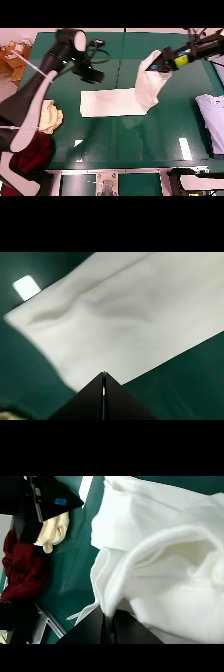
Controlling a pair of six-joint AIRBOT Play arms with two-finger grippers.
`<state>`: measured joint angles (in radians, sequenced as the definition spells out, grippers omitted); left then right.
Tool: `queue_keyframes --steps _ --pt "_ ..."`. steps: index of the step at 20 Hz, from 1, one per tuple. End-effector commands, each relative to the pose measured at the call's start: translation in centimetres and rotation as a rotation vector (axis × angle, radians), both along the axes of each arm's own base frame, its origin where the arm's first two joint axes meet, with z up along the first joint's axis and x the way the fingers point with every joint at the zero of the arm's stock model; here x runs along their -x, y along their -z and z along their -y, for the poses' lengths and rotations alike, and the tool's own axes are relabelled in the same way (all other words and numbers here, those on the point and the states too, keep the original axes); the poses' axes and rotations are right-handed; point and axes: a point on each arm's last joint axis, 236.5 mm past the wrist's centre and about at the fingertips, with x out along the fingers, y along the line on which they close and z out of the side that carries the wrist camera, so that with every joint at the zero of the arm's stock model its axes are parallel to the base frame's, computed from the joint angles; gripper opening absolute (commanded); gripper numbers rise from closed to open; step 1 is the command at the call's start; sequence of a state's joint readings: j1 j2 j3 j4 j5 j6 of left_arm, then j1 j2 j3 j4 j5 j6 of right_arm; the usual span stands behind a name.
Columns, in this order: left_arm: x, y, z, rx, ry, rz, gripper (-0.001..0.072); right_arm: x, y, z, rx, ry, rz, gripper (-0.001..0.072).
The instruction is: Fold the shirts.
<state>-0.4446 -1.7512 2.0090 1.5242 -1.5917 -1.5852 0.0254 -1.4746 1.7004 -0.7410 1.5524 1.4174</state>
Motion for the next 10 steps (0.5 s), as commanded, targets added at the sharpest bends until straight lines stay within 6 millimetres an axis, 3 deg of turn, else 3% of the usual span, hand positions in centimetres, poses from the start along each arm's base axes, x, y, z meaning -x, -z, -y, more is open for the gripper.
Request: queue_keyframes --steps 1,4,5,6,7,8,10 --pt "0.1 -5.3 -11.0 -0.171 -0.199 0.070 0.0022 -0.4 1.2 -10.3 -0.048 -0.030 0.039 0.0016" --pt "-0.1 -6.7 -14.5 -0.164 -0.280 0.088 0.0022 0.0 7.3 -21.6 -0.063 -0.045 0.035 0.0017" --pt "-0.2 -6.8 -15.4 -0.163 -0.301 0.088 0.0022 0.1 10.2 -25.5 -0.075 -0.021 0.039 0.0078" --pt "-0.3 -6.7 -16.1 -0.162 -0.317 0.087 0.0022 -0.2 13.0 -28.5 -0.083 0.011 0.062 0.0235" --pt "-0.5 -6.8 -16.5 -0.156 -0.328 0.089 0.0022 -0.9 15.7 -30.6 -0.090 0.066 0.078 0.0301" --pt "-0.7 -6.8 -16.8 -0.149 -0.337 0.094 0.0022 -1.3 17.8 -31.5 -0.099 0.125 0.041 0.0302" --pt "-1.2 -6.9 -16.9 -0.128 -0.342 0.110 0.0022 -2.2 19.5 -30.4 -0.090 0.170 -0.028 0.0305"
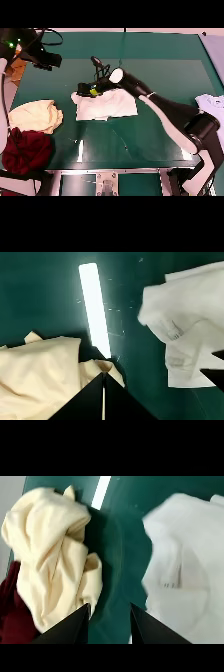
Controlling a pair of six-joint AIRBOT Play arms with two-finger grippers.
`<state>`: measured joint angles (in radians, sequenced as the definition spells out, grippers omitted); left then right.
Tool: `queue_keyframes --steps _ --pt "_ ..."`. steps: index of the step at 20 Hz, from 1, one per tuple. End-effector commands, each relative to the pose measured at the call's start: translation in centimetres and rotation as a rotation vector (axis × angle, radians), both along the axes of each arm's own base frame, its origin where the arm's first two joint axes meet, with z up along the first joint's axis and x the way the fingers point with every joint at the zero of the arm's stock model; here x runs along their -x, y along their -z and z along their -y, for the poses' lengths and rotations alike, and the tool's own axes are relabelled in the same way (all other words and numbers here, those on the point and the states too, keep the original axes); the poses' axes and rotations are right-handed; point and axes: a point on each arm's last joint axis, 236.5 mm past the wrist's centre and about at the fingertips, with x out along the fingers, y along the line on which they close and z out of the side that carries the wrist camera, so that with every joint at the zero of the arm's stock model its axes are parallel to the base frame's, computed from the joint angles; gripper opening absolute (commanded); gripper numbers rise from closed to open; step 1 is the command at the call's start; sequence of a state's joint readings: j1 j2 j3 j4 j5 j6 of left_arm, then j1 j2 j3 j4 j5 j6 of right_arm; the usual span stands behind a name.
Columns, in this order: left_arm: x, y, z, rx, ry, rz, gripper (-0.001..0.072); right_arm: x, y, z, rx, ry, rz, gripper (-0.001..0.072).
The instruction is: Fold the shirts.
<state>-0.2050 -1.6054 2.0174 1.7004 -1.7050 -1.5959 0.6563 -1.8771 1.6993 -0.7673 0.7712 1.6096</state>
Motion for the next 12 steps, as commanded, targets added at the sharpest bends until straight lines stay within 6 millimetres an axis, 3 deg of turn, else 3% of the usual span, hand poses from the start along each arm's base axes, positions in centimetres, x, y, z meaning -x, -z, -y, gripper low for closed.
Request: queue_keyframes --steps 1,4,7,8,10,12 --pt "-0.7 -0.5 -1.3 0.013 -0.031 0.030 0.0022 -2.1 3.5 -0.8 -0.015 0.123 -0.038 0.0305" --pt "-0.7 -0.5 -1.2 0.021 -0.027 0.032 0.0022 -5.7 -0.1 7.3 0.016 0.127 -0.034 0.0303" --pt "-0.7 -0.5 -1.2 0.022 -0.028 0.033 0.0022 -7.9 -1.8 19.8 0.169 0.151 -0.038 0.0302" --pt "-0.7 -0.5 -1.1 0.022 -0.028 0.032 0.0022 -7.7 -1.4 23.8 0.236 0.156 -0.061 0.0315" --pt "-0.7 -0.5 -1.1 0.022 -0.028 0.033 0.0022 -6.1 0.5 29.9 0.296 0.161 -0.140 0.0601" --pt "-0.7 -0.5 -1.1 0.023 -0.028 0.033 0.0022 -4.6 3.9 33.2 0.296 0.190 -0.231 0.0608"
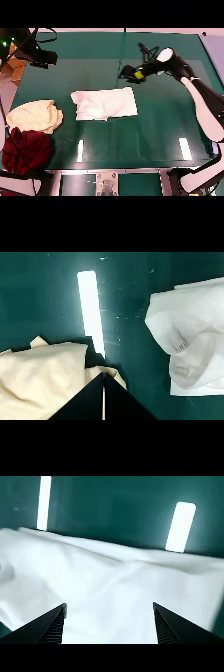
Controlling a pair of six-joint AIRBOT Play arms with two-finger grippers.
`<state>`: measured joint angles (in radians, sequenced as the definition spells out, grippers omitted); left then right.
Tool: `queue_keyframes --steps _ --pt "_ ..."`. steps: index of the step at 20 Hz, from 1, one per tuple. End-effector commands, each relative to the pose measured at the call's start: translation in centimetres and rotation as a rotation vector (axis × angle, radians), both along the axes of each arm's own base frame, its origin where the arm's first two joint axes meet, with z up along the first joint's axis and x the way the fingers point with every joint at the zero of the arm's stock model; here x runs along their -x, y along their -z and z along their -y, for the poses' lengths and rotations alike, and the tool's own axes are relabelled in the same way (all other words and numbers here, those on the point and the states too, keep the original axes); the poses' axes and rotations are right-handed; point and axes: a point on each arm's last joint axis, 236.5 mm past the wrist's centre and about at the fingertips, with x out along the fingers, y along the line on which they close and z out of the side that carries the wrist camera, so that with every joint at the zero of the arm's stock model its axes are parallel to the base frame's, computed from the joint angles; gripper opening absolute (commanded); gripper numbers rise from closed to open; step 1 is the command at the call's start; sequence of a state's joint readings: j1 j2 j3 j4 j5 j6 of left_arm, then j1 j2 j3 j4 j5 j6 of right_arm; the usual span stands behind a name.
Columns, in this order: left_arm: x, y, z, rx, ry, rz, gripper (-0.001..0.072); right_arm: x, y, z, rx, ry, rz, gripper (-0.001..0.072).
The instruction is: Fold the shirts.
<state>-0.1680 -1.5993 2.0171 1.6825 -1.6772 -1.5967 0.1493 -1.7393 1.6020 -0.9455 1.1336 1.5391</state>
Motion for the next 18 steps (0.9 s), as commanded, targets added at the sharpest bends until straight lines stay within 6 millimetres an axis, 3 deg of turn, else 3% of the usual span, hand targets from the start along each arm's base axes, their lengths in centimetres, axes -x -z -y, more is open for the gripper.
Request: queue_keyframes --steps 1,5,10,11,12,13,16,18 --pt "0.0 0.0 0.2 0.008 0.002 0.001 0.0022 3.5 4.4 7.1 0.018 0.019 -0.154 0.0608" --pt "0.0 0.0 0.7 0.030 0.009 0.001 0.0022 6.0 8.8 3.7 -0.132 -0.045 -0.235 0.0608" --pt "0.4 0.1 1.6 0.064 0.024 -0.016 0.0022 7.2 9.4 -2.4 -0.261 -0.113 -0.266 0.0607" --pt "0.4 0.2 1.6 0.064 0.024 -0.020 0.0022 7.0 8.6 -3.4 -0.295 -0.117 -0.256 0.0507" --pt "0.4 0.1 1.6 0.064 0.025 -0.019 0.0022 6.7 7.5 -4.2 -0.336 -0.130 -0.239 0.0119" --pt "0.4 0.1 1.6 0.064 0.025 -0.019 0.0022 6.2 5.6 -5.0 -0.395 -0.138 -0.227 0.0024" --pt "0.6 0.2 1.6 0.062 0.026 -0.027 0.0022 3.9 -1.4 -4.6 -0.459 -0.162 -0.125 0.0015" --pt "0.6 0.2 1.6 0.062 0.027 -0.028 0.0022 1.4 -7.6 -1.5 -0.467 -0.100 0.005 0.0014"
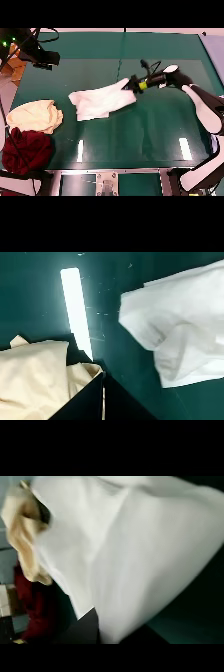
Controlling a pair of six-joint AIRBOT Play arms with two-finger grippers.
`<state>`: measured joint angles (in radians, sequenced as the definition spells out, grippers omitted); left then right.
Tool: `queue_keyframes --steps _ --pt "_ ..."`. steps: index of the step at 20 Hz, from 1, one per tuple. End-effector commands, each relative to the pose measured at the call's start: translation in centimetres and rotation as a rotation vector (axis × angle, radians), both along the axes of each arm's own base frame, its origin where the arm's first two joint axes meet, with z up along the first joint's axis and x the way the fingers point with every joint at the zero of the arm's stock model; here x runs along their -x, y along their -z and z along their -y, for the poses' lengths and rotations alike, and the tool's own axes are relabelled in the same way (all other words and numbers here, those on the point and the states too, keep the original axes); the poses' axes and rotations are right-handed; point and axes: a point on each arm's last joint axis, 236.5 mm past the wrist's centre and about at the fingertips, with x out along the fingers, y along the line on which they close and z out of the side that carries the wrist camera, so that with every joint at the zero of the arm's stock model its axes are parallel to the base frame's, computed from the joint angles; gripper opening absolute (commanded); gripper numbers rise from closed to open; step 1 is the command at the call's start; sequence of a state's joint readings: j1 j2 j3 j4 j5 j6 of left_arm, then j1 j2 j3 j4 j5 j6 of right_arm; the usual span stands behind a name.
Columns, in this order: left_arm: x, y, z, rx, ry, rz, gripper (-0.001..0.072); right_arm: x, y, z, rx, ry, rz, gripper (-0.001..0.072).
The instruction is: Fold the shirts.
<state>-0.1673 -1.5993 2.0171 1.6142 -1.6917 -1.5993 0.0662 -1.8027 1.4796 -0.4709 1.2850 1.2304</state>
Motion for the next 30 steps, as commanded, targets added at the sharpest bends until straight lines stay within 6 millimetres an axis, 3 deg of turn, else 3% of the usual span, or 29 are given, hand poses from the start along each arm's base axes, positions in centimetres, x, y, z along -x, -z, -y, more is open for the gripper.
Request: queue_keyframes --steps 1,4,7,9,12,14,16,18,20,24,30 --pt "0.2 0.0 0.0 0.001 0.003 -0.008 0.0022 -3.0 -10.5 4.3 -0.064 0.117 0.155 0.0015" --pt "0.5 0.1 0.0 -0.001 0.003 -0.022 0.0022 -4.9 -18.1 13.8 -0.066 0.359 0.246 0.0014" --pt "0.5 0.1 0.1 0.004 0.006 -0.023 0.0022 -4.6 -21.7 25.1 -0.054 0.629 0.277 0.0014" --pt "0.6 0.1 0.5 0.020 0.013 -0.025 0.0022 -3.4 -22.8 32.9 -0.034 0.813 0.288 0.0014" --pt "0.7 0.1 1.4 0.054 0.029 -0.030 0.0022 0.6 -22.6 43.9 0.059 1.069 0.275 0.0014" --pt "0.8 0.1 2.0 0.078 0.040 -0.031 0.0022 4.3 -21.7 49.6 0.146 1.211 0.235 0.0013" --pt "0.8 0.1 2.5 0.095 0.048 -0.033 0.0022 8.1 -21.2 53.8 0.248 1.330 0.198 0.0013" --pt "0.9 0.0 2.6 0.101 0.050 -0.034 0.0022 11.6 -20.8 56.4 0.325 1.407 0.159 0.0013" --pt "0.9 0.0 2.9 0.111 0.055 -0.037 0.0022 14.5 -18.8 57.0 0.361 1.424 0.050 0.0013" --pt "1.2 -0.1 4.0 0.154 0.075 -0.046 0.0022 20.3 -13.1 55.6 0.440 1.445 -0.221 0.0013" --pt "1.5 -0.3 5.2 0.200 0.106 -0.052 0.0022 30.9 -3.4 54.2 0.729 1.402 -0.647 0.0014"
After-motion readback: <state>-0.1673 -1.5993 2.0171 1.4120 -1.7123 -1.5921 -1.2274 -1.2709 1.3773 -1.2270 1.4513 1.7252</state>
